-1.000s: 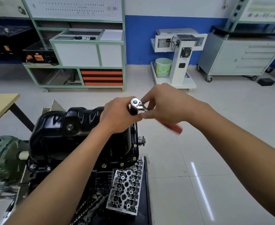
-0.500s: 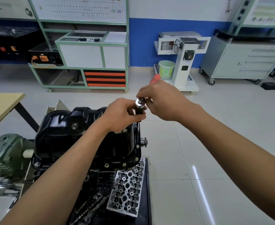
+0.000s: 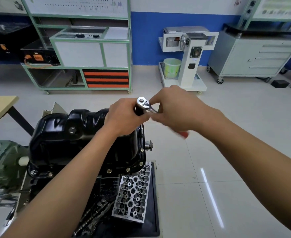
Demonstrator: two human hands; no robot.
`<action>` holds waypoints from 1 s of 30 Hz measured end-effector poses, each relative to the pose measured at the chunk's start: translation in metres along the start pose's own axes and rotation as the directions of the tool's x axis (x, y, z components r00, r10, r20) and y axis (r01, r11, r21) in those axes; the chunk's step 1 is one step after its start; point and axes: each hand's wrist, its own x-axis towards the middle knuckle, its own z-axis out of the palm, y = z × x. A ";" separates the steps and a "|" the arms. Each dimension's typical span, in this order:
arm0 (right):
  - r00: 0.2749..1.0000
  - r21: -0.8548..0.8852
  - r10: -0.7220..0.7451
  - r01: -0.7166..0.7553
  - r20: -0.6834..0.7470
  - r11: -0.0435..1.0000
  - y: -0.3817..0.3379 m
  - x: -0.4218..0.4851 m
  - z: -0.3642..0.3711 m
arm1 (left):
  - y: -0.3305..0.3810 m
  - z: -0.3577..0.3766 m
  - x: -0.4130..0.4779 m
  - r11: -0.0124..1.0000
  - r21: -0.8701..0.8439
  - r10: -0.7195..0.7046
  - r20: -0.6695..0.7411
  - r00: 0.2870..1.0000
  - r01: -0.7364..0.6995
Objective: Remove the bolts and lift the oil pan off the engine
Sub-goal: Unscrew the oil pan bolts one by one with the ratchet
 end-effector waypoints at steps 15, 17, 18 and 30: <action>0.956 0.093 -0.264 0.277 -0.129 0.956 0.003 0.028 0.011 | -0.012 -0.024 0.001 0.919 -0.393 0.147 0.286 0.947 -0.024; 0.974 -0.023 -0.194 0.192 -0.113 0.981 0.003 0.027 0.009 | -0.009 -0.019 0.001 0.918 -0.395 0.100 0.228 0.968 -0.002; 0.983 -0.110 -0.136 0.122 -0.124 0.986 0.003 0.026 0.007 | -0.007 -0.016 0.001 0.921 -0.391 0.078 0.189 0.979 0.002; 0.996 0.056 -0.058 0.055 0.065 0.997 -0.001 0.008 -0.003 | 0.004 -0.002 0.000 0.985 -0.174 -0.020 -0.023 1.000 0.016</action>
